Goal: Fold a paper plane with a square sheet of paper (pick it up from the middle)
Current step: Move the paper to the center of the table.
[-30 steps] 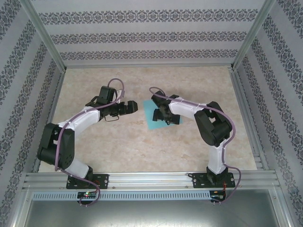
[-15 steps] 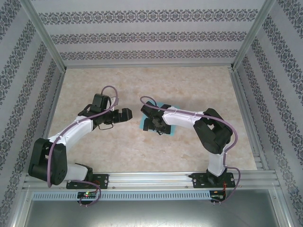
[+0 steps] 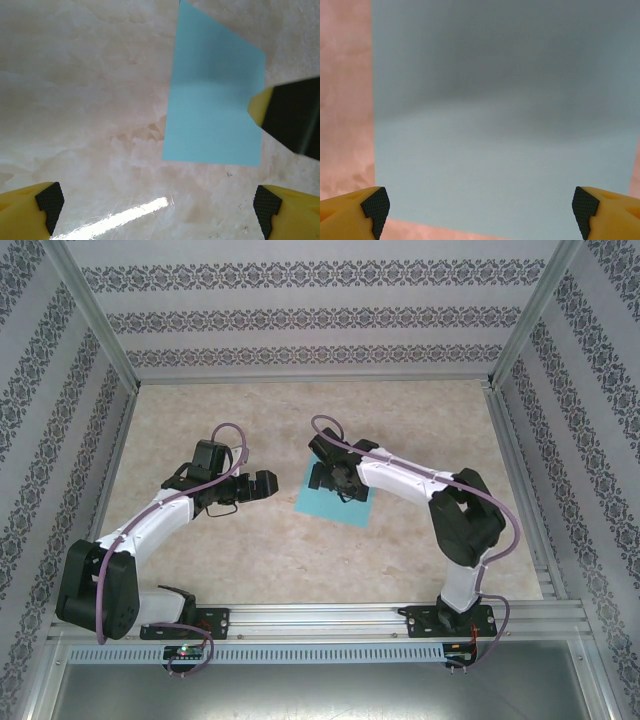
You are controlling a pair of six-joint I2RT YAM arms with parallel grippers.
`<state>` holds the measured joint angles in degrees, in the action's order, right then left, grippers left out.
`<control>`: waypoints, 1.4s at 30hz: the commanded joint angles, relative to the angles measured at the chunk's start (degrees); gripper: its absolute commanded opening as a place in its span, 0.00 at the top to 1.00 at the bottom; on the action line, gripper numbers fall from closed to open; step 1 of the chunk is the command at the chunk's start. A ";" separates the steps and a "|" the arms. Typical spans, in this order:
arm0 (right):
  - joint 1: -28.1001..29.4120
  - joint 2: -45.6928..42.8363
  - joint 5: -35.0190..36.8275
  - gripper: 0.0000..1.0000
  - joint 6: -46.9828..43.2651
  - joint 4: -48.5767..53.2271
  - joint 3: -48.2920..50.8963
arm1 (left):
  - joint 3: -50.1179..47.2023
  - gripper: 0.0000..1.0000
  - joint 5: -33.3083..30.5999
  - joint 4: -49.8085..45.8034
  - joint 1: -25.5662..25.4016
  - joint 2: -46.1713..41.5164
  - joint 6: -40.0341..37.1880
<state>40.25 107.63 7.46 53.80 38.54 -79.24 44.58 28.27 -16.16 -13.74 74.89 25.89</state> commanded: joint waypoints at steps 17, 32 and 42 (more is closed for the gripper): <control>1.32 11.97 -1.14 0.04 -15.40 -0.31 -2.06 | 0.91 0.00 -0.07 -2.70 1.36 0.80 -2.25; 2.95 6.99 -5.54 0.04 -27.31 -3.03 3.57 | 2.01 0.00 -0.65 -3.98 1.78 0.78 -1.81; 1.85 -0.35 0.26 0.06 -17.68 -3.00 4.28 | 2.79 0.00 -0.64 -4.80 1.78 0.68 -1.54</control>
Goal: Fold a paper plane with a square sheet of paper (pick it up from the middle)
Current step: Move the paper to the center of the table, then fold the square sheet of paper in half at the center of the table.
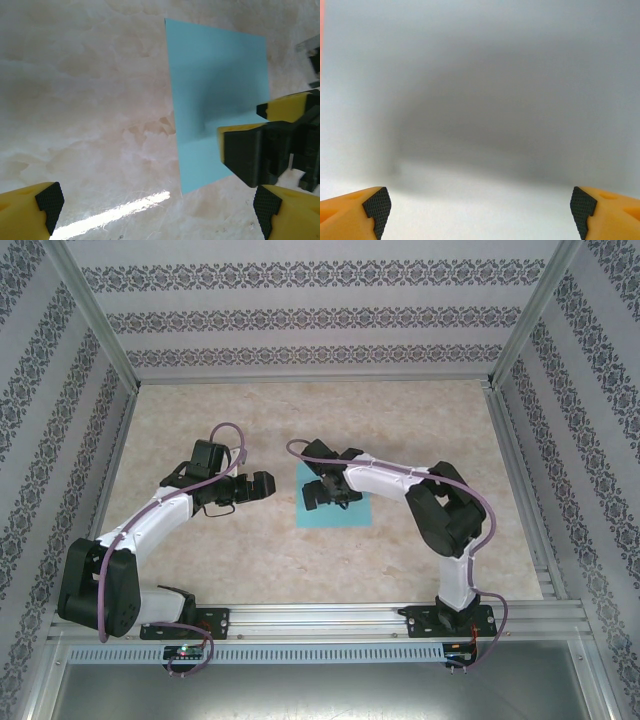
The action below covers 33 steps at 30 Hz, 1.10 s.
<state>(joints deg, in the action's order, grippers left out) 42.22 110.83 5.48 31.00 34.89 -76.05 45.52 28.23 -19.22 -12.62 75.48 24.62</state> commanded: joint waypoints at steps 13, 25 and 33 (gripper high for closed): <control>-1.72 3.39 2.61 0.07 11.60 -0.62 -3.42 | 1.86 0.00 1.05 -0.68 0.66 1.31 0.08; -2.91 7.53 3.23 0.09 9.16 0.79 -6.27 | 1.37 0.00 3.15 1.46 0.67 2.64 1.22; -2.86 11.16 2.78 0.12 9.09 1.92 -7.16 | 1.17 0.00 3.17 0.92 0.65 2.21 0.78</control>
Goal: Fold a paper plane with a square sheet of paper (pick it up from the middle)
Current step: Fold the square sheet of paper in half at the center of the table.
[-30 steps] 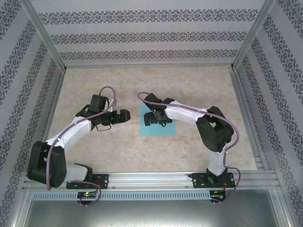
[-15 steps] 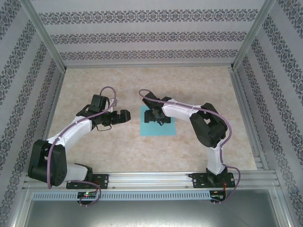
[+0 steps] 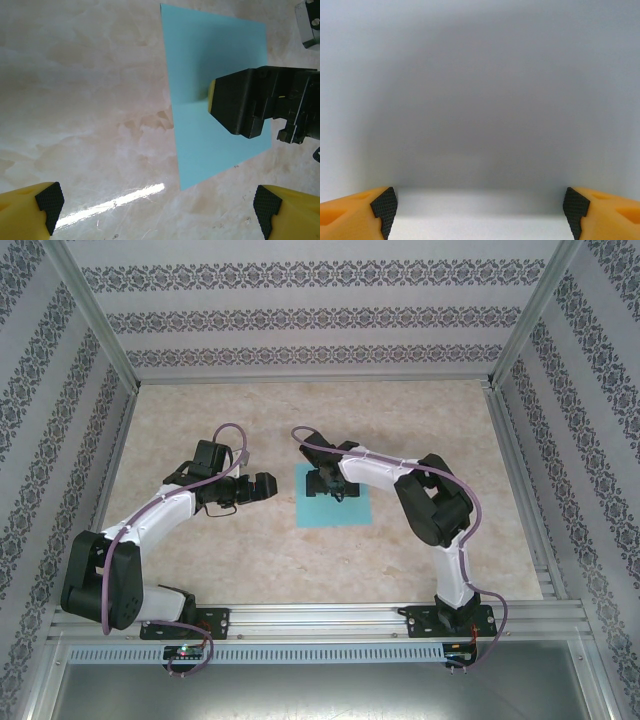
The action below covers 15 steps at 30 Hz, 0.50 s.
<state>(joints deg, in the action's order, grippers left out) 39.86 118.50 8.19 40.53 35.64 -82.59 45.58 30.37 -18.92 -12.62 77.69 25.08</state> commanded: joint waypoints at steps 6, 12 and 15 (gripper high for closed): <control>0.37 5.81 0.26 0.12 -0.19 1.67 -0.90 | 0.57 0.00 0.92 0.81 0.64 0.00 0.40; 1.07 7.35 0.43 0.13 0.12 1.56 -1.08 | 0.16 0.00 0.83 0.84 0.62 -0.06 0.15; 1.12 7.45 0.01 0.14 0.15 0.71 -0.44 | -0.05 0.00 0.83 0.89 0.66 0.01 -0.02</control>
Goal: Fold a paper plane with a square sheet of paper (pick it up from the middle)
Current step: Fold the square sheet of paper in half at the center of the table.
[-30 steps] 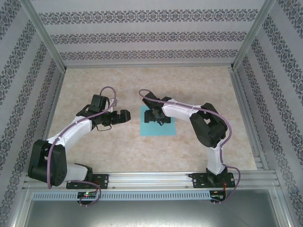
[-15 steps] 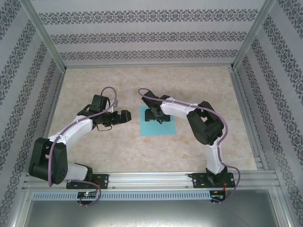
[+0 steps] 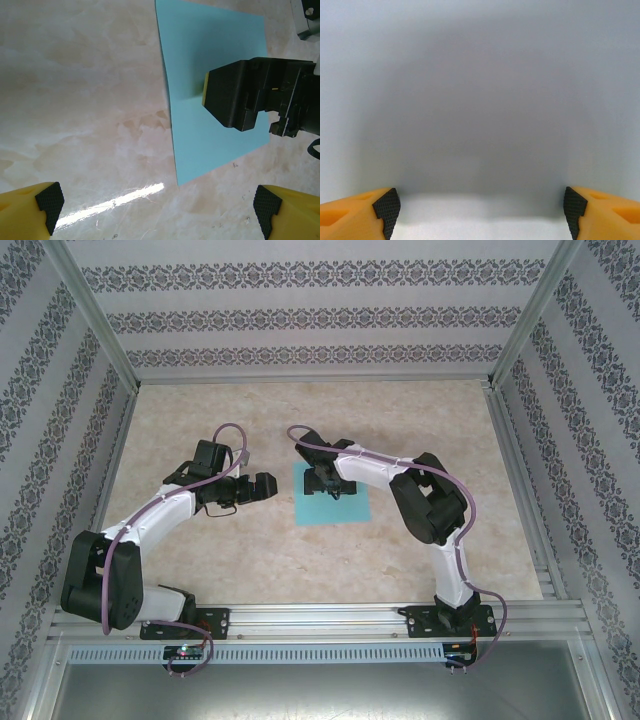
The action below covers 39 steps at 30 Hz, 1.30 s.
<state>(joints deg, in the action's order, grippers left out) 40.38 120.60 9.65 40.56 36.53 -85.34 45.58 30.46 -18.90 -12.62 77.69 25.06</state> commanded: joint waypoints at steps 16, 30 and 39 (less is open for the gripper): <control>0.28 2.13 -1.22 0.25 0.70 -2.47 4.13 | 0.00 0.00 1.18 1.49 0.62 1.54 -0.10; 0.03 -2.02 -0.16 0.52 -0.92 -2.78 4.13 | 0.26 0.00 1.63 1.50 0.60 1.59 0.34; 0.06 -6.82 -1.92 0.70 -1.21 -4.25 4.11 | 1.37 0.00 0.72 -0.84 0.65 -0.59 0.28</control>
<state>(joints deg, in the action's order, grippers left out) 40.34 117.54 9.34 39.35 32.45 -82.00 45.58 31.29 -18.74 -12.62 78.96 25.08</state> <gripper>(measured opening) 0.308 0.999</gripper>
